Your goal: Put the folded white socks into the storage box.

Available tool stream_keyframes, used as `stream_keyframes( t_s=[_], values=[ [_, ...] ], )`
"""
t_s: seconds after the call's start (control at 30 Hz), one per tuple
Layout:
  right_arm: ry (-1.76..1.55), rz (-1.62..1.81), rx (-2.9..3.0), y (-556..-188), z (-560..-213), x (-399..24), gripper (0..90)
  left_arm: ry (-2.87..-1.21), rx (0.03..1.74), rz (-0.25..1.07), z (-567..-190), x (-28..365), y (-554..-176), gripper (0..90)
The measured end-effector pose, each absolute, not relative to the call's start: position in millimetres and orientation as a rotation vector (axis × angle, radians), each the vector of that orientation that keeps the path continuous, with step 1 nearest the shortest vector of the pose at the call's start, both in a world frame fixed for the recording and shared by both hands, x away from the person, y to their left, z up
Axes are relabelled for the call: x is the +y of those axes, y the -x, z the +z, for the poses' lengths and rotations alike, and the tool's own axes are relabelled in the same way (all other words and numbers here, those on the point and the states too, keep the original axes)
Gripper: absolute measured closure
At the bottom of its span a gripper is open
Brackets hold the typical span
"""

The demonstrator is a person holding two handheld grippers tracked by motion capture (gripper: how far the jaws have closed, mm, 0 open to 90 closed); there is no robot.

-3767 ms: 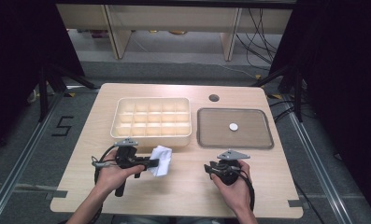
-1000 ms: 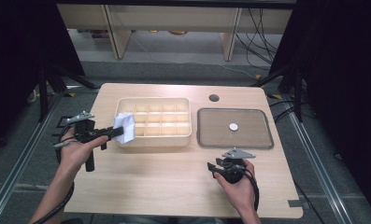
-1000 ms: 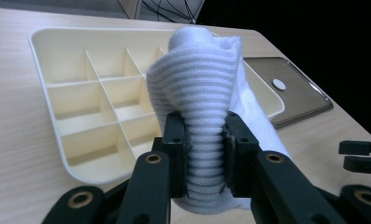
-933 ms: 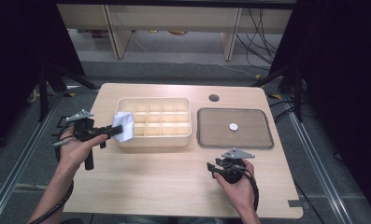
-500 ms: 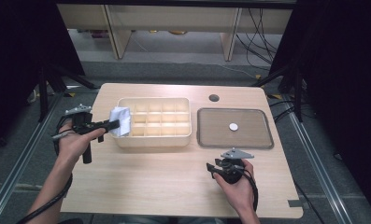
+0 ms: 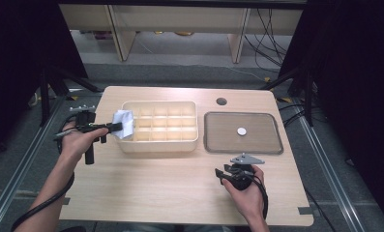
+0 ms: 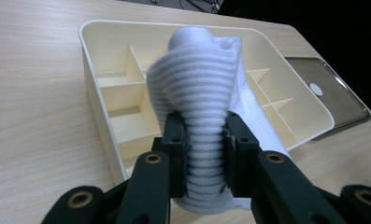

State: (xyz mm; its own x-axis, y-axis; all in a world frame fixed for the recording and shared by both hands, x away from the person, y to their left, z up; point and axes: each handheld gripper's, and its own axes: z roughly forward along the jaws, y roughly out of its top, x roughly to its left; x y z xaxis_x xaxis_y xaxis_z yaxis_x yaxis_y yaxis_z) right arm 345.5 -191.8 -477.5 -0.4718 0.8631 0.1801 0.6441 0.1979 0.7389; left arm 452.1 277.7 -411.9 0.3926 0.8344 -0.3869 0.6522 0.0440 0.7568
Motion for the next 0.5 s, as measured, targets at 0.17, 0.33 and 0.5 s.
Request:
stream_keyframes(
  t_s=[0.17,0.33,0.5],
  values=[
    [-1.403,1.141,2.224,-346,-479,-191,57.4,-1.693,1.341,0.222,-417,272,-459,73.6],
    [-1.396,1.128,2.237,-346,-479,-190,57.4,-1.75,1.342,0.227,-420,269,-466,73.6],
    [-1.406,1.124,2.235,-346,-480,-190,57.4,-1.767,1.364,0.217,-426,270,-473,73.5]
  ],
)
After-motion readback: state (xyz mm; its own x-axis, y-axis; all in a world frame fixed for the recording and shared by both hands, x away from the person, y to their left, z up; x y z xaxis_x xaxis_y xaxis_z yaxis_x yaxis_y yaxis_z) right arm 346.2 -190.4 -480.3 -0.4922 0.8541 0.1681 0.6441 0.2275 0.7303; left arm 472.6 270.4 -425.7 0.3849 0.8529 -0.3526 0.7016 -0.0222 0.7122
